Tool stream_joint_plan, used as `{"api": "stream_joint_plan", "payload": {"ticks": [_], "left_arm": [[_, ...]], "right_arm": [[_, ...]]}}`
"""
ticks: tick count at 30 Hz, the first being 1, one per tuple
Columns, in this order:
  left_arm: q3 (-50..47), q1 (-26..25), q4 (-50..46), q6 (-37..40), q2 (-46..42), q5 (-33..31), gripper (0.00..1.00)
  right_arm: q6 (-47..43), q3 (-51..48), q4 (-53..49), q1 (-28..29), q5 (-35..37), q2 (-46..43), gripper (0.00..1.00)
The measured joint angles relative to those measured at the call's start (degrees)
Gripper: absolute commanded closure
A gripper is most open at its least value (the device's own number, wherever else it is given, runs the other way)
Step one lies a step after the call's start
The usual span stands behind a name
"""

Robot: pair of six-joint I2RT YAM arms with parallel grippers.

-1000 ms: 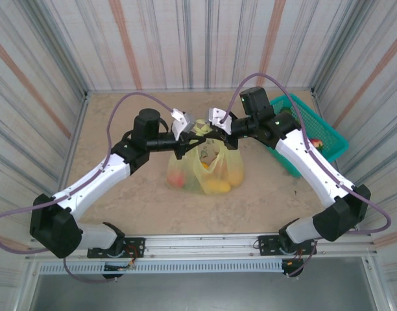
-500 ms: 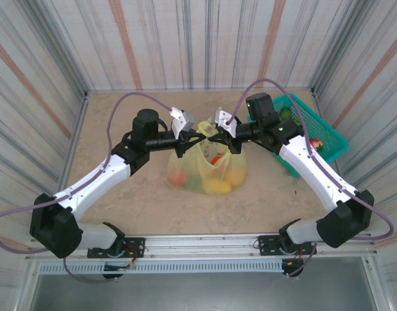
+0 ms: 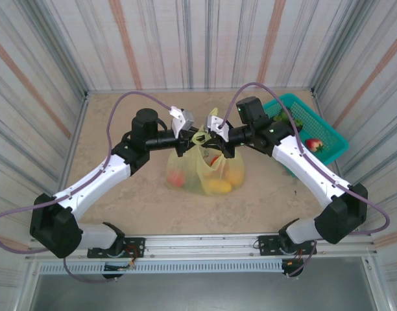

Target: Place the fake fruits into the plastic bag and tie a complex knot

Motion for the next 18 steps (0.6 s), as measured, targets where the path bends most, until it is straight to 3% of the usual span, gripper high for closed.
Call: {"api": "stream_joint_plan", "payload": {"ticks": [9,18], "left_arm": [[-1.0,0.0,-0.1,0.0,-0.5,-0.6,0.89],[-1.0,0.0,-0.2,0.0,-0.5,-0.6,0.82]], "right_arm": [[4.0,-0.3,4.1,-4.2,-2.0,-1.6,1.0],[5.0,-0.3,4.5,-4.4,-3.0,-2.0,1.0]]}}
